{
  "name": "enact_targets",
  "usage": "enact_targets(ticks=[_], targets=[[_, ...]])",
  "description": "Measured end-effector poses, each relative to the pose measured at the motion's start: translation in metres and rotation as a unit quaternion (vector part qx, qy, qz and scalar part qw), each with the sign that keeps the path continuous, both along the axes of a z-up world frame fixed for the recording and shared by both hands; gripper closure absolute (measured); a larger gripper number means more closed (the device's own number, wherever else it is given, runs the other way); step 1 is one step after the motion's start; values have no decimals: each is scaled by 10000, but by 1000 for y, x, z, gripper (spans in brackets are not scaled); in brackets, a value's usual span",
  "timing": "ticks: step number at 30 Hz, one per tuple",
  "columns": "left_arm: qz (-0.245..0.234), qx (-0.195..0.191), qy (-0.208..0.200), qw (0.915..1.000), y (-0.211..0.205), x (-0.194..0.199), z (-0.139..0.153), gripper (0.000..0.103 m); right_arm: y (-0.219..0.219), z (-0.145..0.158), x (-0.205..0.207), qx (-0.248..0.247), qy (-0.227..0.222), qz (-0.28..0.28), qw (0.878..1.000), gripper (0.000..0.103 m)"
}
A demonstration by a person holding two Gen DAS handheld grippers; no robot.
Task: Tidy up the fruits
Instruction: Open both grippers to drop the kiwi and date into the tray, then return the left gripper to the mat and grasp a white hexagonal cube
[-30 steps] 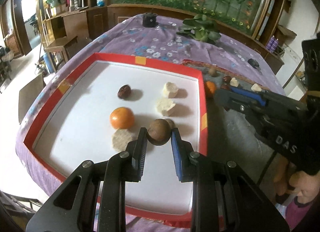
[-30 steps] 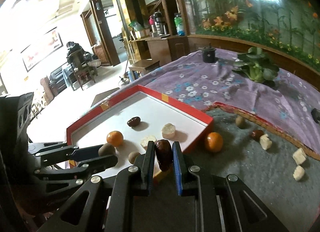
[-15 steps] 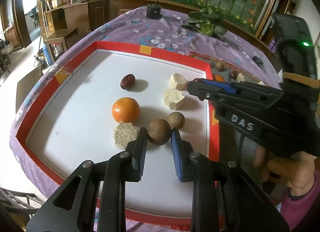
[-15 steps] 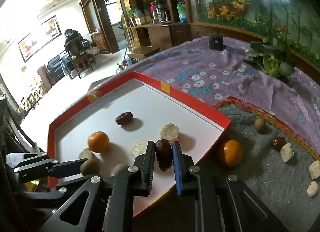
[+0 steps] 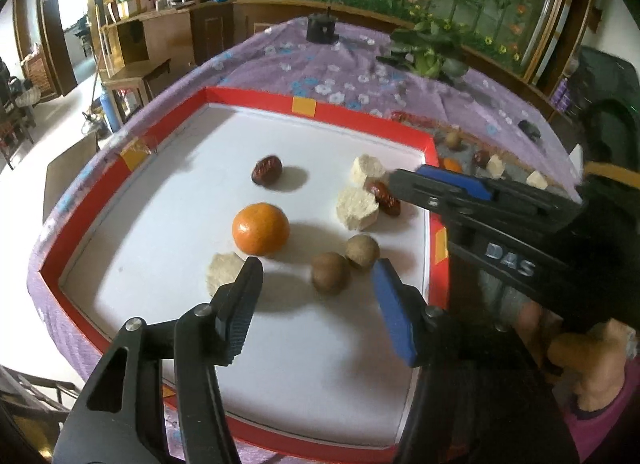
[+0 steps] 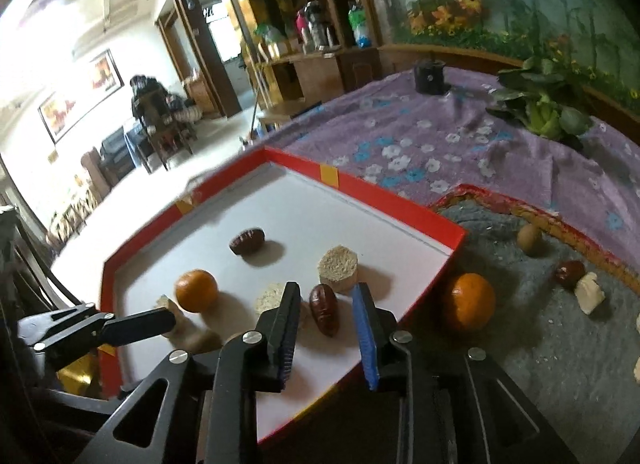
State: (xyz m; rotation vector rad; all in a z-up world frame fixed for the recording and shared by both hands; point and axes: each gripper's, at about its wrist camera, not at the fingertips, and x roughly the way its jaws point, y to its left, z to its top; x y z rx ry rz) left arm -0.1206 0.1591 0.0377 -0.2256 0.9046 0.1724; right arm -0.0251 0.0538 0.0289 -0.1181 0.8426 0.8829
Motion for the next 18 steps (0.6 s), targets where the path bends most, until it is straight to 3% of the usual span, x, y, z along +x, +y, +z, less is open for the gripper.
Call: enact_targets(ticks=[3,7,10,18], targets=[[-1,74,-80,9999,-4,1,6,45,-18,14,-9,247,-214,-86,9994,73],[-84,69,-107,9999,-16,6,10,45,-44,32,-22,445,-548,-340,9969,55],[-198,44,-140,9997,-28,11,12,45,-68,45,-28,633,-724,-476,9942,54],[-546,-49,-179,9983,-69,28,17,45,-128,56,-35,478,-923,-828,9911,51]])
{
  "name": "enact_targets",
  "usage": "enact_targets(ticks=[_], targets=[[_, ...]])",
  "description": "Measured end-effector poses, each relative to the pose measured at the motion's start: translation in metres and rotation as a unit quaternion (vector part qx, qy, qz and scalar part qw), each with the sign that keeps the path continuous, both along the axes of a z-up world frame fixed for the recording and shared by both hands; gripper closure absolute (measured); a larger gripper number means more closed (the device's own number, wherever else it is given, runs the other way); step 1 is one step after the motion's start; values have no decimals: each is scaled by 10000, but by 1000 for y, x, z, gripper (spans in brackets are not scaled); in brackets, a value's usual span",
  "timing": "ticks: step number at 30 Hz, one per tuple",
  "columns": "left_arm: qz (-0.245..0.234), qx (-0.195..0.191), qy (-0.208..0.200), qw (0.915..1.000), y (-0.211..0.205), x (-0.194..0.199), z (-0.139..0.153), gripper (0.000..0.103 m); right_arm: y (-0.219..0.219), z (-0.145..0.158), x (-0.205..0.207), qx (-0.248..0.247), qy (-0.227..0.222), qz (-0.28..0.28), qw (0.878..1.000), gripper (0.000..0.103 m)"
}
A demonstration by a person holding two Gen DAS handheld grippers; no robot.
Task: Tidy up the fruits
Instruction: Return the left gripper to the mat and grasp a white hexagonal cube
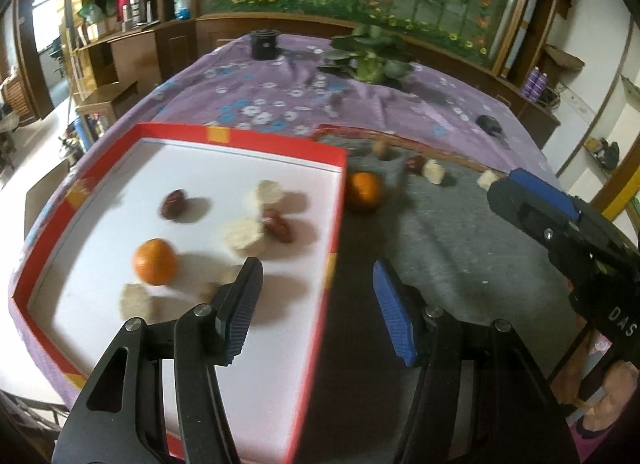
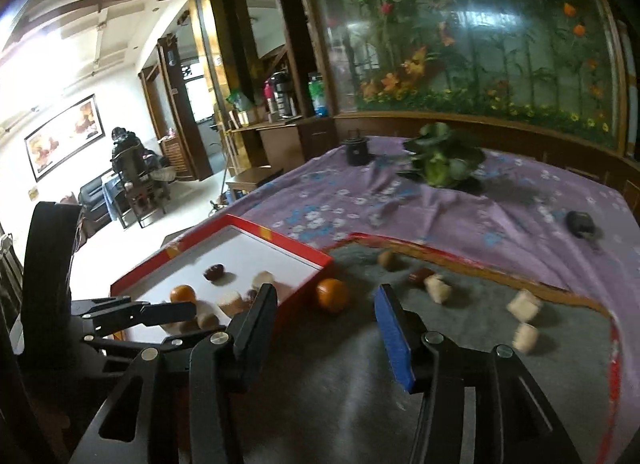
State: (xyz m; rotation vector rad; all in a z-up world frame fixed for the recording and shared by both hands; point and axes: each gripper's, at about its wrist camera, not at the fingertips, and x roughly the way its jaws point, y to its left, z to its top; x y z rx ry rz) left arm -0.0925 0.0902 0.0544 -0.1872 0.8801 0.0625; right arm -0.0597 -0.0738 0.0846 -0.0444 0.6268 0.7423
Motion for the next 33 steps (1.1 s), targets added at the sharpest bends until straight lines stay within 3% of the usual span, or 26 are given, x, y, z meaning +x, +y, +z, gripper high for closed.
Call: enact_targets(ticks=[2,7,12,20,28,33], targets=[[-102,-15,9,9999,-11,3,0,45,-14,-1,1,-22,48,-114,9999,42],[-357,-11,80,9993,-40,14,-2,45,-50,-2,3,16,29,-427,9991,39],[-452,-8,106,9989,-57,21,-2,45,-79,-6,6,13,62,-741,9972,38],[-478,-325,195,9981,-60,45,0,45,-115,-11,8,-13,129,-1048,9944,38],[-478,-379,258,9978,-73,70,1,45,-138,-32,26,293,763,-1027,9914,38],[-372,-499,356,9974,-83,94,-1,45,-141,-32,28,60,578,-1087,9924,38]])
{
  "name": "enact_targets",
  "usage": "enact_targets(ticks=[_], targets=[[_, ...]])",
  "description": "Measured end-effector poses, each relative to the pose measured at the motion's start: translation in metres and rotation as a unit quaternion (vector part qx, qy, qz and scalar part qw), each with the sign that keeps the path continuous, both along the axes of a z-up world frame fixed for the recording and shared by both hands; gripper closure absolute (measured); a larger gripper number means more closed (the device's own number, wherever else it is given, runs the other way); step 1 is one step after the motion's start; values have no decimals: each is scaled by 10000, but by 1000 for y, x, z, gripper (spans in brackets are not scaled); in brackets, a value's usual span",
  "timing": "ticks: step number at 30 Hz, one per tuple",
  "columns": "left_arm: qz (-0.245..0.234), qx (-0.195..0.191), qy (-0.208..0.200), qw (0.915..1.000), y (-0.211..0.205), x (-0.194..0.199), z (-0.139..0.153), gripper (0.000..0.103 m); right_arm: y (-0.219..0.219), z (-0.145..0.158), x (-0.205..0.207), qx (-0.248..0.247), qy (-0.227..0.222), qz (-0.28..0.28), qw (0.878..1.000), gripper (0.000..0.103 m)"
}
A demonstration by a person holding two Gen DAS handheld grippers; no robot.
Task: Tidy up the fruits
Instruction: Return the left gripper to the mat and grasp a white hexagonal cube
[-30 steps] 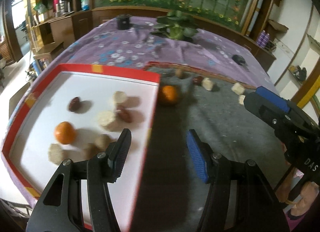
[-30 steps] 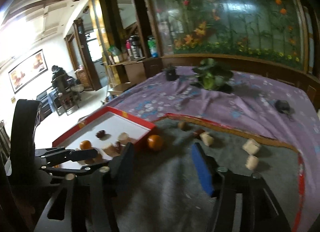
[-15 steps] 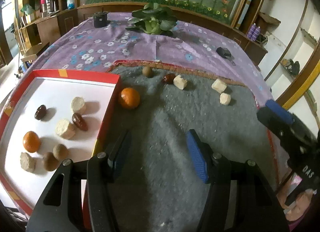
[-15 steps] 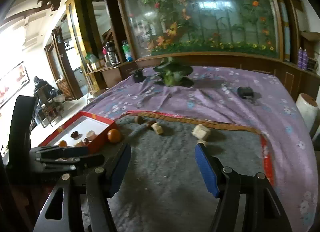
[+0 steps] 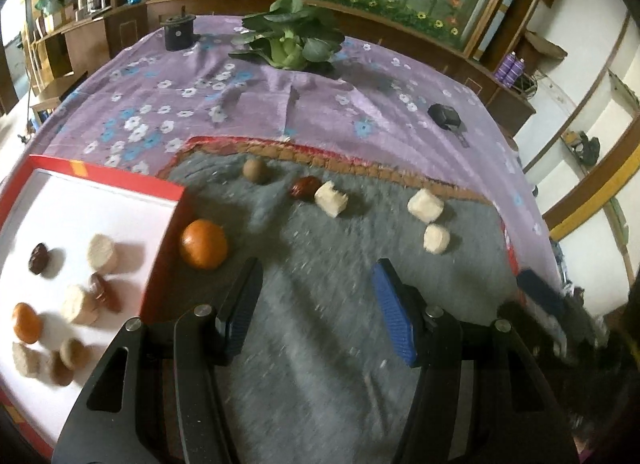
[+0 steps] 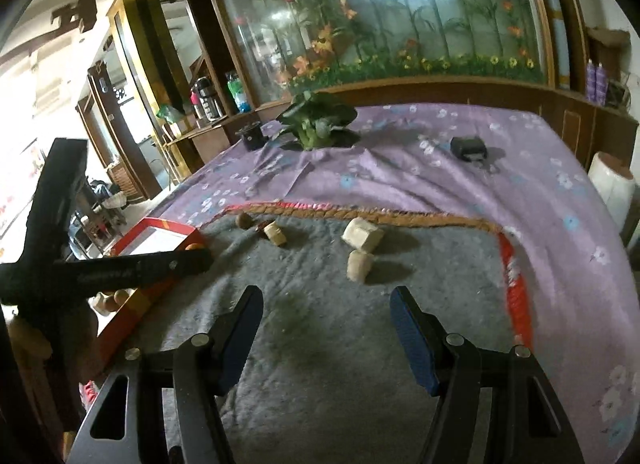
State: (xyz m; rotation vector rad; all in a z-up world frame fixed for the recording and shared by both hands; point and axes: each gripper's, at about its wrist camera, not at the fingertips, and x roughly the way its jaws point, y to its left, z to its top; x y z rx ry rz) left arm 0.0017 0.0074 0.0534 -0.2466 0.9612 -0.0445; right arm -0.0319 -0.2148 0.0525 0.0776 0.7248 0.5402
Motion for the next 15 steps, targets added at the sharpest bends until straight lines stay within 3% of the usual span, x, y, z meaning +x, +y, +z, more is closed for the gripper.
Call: enact_targets(ticks=[7,15], targets=[[483,438,79,9978,-12,50,-6,46,-11,-9,9,262,218,2,9994,38],[565,835,492,9937,-15,83,-32,45,-11,-13,12,498,329,162,9981,38]])
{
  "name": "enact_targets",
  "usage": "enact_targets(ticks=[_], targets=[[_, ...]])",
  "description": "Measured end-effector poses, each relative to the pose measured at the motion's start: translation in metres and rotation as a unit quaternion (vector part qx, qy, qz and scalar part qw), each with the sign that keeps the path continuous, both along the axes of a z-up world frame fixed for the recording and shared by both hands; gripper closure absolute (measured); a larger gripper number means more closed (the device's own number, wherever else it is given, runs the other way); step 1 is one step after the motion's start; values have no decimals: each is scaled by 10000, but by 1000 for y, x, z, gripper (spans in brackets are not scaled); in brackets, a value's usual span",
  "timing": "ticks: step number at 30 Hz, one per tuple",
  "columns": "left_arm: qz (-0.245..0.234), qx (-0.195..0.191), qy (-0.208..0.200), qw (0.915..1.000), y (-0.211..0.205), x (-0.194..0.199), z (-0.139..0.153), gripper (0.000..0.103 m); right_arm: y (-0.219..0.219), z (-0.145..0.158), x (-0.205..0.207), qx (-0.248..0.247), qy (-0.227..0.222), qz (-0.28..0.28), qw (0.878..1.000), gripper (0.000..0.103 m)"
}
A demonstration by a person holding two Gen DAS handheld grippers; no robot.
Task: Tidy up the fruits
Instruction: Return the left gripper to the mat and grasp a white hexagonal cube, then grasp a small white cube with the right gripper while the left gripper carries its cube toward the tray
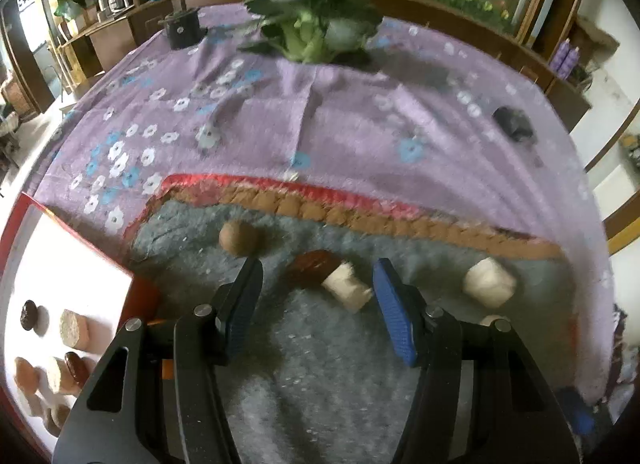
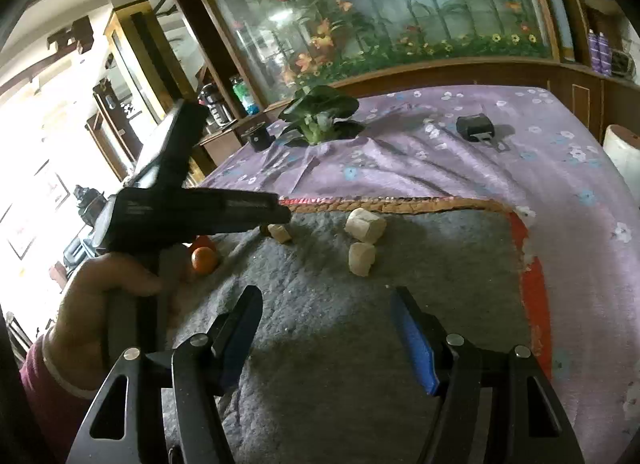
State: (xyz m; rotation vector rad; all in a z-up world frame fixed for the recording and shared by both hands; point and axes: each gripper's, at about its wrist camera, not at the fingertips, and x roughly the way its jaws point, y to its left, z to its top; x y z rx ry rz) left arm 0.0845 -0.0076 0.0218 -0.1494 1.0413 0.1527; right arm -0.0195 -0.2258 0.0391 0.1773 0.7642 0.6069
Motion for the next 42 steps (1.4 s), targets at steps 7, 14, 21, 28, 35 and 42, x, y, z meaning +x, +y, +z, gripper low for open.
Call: enact_targets(ticks=[7,14,21,28,35,42], targets=[[129,20,-4,9999,26,-35,4,45,1,-3,0,87,28,112,9999,38],[-201,-213,-239,9993,10,-41,15,46,4,-3,-1,-29,-35,113,9999,38],[-351,-219,-137,9990,-1,-24,0,46,3,-4,-1,-49,-58,116,9999,38],[-459,-329,-123,9983,-8,-7,-11,77,3,-7,1,-111,-41,117,9999,38],[-504,-470,-265,9973,3,-18,-9,77,7,-8,2,-275,-80,85,9996,38],[-592,-388,-474,9964,1,-44,9,77,32,-4,18,-840,-78,151,9963,38]])
